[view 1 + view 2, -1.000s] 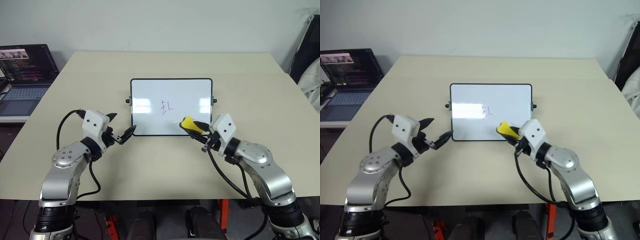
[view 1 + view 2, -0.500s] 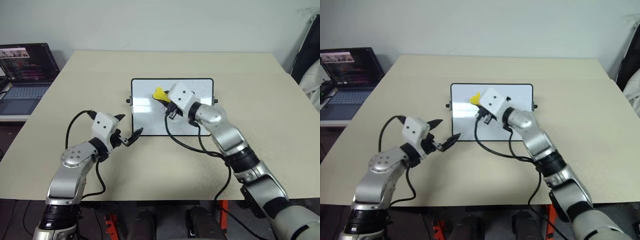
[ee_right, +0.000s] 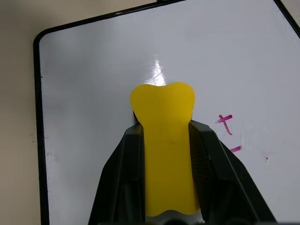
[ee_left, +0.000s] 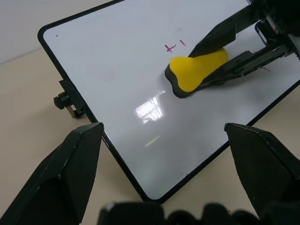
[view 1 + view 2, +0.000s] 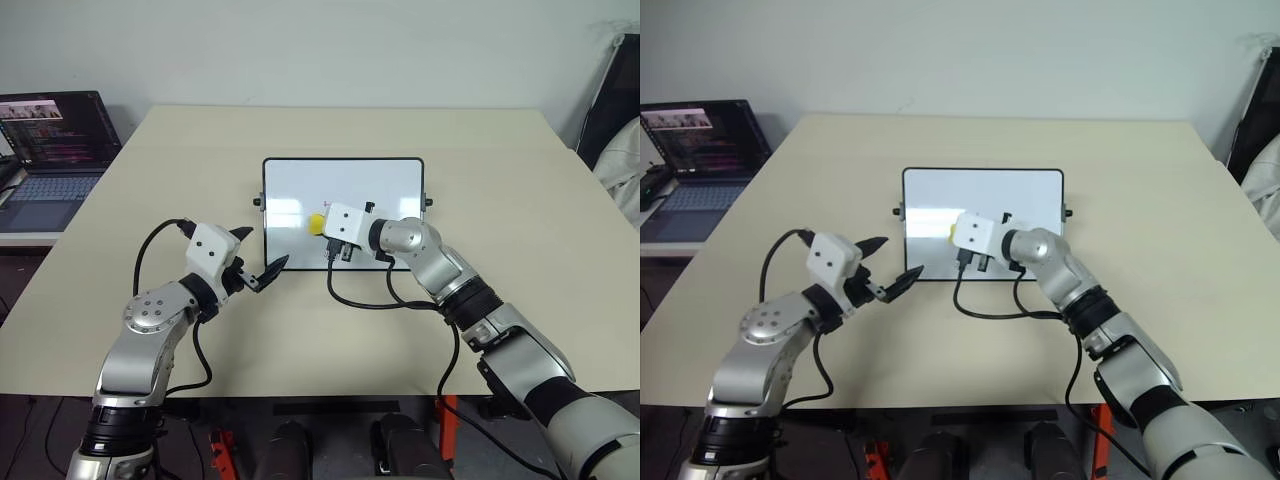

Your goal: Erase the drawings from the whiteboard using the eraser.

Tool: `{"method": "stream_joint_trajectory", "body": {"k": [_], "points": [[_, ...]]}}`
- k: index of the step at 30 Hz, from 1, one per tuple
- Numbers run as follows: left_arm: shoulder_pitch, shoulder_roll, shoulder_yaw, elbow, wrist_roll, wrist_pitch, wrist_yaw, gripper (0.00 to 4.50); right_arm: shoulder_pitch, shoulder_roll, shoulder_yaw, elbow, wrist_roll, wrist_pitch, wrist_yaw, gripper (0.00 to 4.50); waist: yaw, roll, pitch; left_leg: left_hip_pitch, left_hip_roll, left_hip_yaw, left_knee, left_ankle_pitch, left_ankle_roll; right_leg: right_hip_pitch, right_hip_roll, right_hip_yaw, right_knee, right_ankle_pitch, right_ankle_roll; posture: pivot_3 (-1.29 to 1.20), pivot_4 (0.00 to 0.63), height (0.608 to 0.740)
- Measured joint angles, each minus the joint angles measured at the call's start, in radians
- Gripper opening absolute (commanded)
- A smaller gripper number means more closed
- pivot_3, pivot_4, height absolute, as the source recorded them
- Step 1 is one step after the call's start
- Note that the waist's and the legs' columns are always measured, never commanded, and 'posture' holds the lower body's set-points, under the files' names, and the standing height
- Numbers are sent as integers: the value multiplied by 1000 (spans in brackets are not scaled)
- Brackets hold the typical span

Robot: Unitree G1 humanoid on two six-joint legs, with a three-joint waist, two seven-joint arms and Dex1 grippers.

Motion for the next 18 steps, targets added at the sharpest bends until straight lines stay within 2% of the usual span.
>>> {"method": "stream_joint_trajectory", "body": {"k": [5,8,11,15,18], "points": [[1,0,-3,7,0,-4,-7,4500,-98,37,-69,138,-6,-17,-182,969,4,0,0,-1,0,-1,0,5,0,-1,0,-1,0,2,1,0,150,740],[5,0,-2,17,0,-5,-7,4500,-127,32,-106,185,-4,-14,-202,968,5,0,0,0,0,0,0,6,0,0,0,-1,0,2,1,0,150,740],[4,-1,-3,19,0,-8,-7,4500,-119,31,-102,170,-5,-9,-135,968,2,-1,-1,0,0,0,-1,6,0,0,0,-1,0,2,2,0,150,740],[4,-1,-4,20,0,-18,-8,4500,-37,18,-56,64,-7,6,26,968,0,-1,-3,0,1,0,-2,5,0,0,0,-1,-1,1,2,0,150,740],[4,-1,-5,21,0,-22,-8,4500,-9,18,-31,36,-17,7,63,967,-2,-1,-3,1,1,0,-1,5,0,0,0,-1,0,2,2,0,150,740]]}}
